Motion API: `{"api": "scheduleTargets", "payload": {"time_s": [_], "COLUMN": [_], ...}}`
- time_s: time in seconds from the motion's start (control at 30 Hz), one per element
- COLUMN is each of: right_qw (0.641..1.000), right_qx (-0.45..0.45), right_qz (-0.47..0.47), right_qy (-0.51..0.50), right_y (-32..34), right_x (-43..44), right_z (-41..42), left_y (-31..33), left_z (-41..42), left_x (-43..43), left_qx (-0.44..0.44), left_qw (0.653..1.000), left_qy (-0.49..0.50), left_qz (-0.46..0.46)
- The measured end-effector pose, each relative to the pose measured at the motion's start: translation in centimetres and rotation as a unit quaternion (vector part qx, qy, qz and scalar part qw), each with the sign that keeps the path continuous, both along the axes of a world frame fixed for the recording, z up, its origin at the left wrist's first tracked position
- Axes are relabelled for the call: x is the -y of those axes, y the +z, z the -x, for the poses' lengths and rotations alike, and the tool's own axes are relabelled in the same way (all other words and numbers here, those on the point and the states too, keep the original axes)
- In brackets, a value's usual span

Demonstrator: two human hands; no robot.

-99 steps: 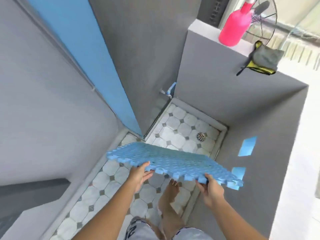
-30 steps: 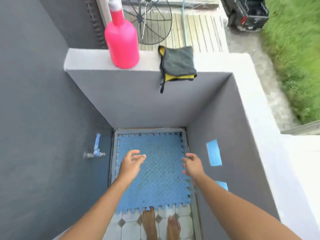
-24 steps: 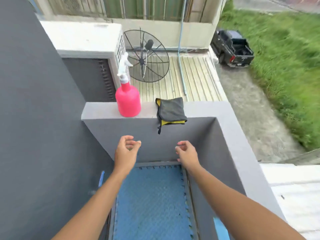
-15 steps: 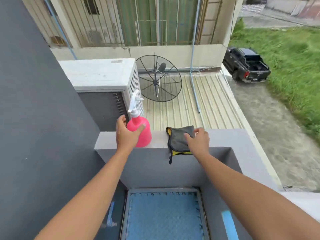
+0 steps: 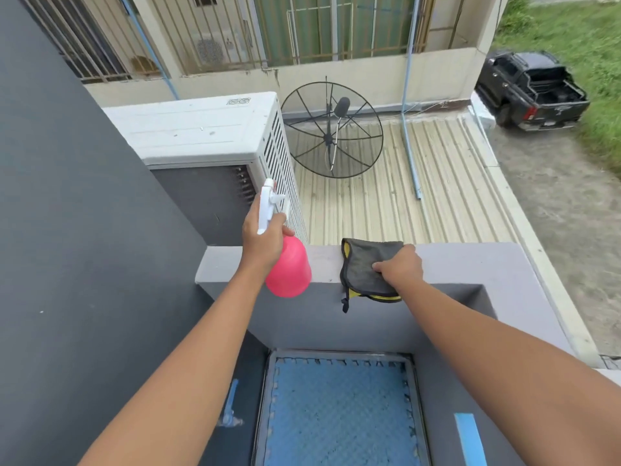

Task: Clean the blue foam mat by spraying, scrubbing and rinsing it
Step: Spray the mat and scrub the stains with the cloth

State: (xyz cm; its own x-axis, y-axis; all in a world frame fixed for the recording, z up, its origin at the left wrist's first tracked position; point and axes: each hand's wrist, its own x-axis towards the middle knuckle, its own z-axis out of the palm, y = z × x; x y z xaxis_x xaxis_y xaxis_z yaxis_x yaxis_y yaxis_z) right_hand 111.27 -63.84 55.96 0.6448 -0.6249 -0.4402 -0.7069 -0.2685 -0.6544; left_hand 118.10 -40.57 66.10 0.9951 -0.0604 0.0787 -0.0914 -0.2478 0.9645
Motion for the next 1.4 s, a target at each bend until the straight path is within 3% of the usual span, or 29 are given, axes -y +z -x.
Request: {"api": "scheduleTargets", "payload": {"time_s": [0.13,0.3,0.57,0.83,1.07,1.3,1.4], "right_qw": [0.994,0.953,0.955,0.962,0.975,0.966,0.961], "right_qx": [0.095,0.222,0.228,0.138,0.066,0.037,0.060], "right_qz": [-0.050,-0.181,-0.183,-0.230,-0.214,-0.254,-0.271], "right_qy": [-0.036,-0.097,-0.049,-0.053,0.011,0.011,-0.015], "right_y": [-0.8,-0.6,-4.1,-15.1,-33.2,-50.5,-55.9], "right_x": [-1.1,-4.1,-11.1,-15.9,-18.6,-20.3,-21.3], "right_z": [1.9,7.8,19.6,28.2,31.0,31.7,30.5], "left_y": [-1.2,-2.4,-8.4,-25.1,-46.3,-67.3,-74.4], "left_z": [3.4,8.0,19.0,29.1,36.1,39.4,39.1], "left_x": [-1.1,-3.6,-10.0,-15.1,-19.7,-24.0,-25.6], "left_qx": [0.016,0.011,-0.055,-0.130,-0.190,-0.243,-0.264], "left_qw": [1.000,0.999,0.998,0.991,0.968,0.934,0.929], "left_qy": [-0.024,-0.019,0.013,0.011,-0.032,-0.047,-0.034], "left_qz": [0.005,0.033,0.021,-0.032,-0.161,-0.257,-0.257]}}
